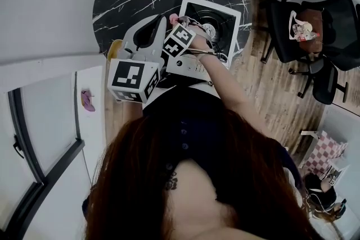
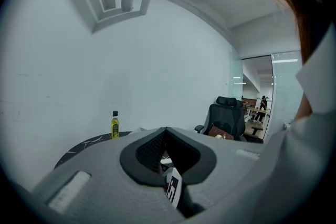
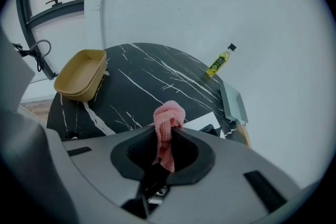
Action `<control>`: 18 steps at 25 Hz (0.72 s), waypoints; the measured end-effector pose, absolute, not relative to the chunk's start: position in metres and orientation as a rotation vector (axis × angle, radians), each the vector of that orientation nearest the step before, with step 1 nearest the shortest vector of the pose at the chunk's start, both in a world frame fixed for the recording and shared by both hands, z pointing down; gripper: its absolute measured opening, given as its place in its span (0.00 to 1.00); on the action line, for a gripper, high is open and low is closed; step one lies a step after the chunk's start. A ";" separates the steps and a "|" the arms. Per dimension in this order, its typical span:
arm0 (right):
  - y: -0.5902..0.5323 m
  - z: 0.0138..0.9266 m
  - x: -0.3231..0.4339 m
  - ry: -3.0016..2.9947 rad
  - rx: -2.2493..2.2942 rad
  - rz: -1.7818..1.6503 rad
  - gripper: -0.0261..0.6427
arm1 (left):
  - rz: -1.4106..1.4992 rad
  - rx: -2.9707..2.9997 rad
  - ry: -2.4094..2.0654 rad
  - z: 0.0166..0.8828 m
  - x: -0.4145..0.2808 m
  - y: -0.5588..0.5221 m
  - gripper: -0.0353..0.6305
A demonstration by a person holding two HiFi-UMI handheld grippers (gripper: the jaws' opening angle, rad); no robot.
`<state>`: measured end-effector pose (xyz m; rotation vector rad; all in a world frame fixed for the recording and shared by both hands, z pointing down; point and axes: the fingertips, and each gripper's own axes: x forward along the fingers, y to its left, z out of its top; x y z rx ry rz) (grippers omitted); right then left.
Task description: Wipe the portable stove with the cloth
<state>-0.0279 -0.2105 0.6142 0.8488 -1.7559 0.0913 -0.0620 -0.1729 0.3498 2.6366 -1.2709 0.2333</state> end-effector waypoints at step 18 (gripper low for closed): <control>-0.246 0.612 -0.014 -1.698 0.940 0.071 0.12 | 0.275 2.602 -1.259 0.363 -0.062 -0.181 0.07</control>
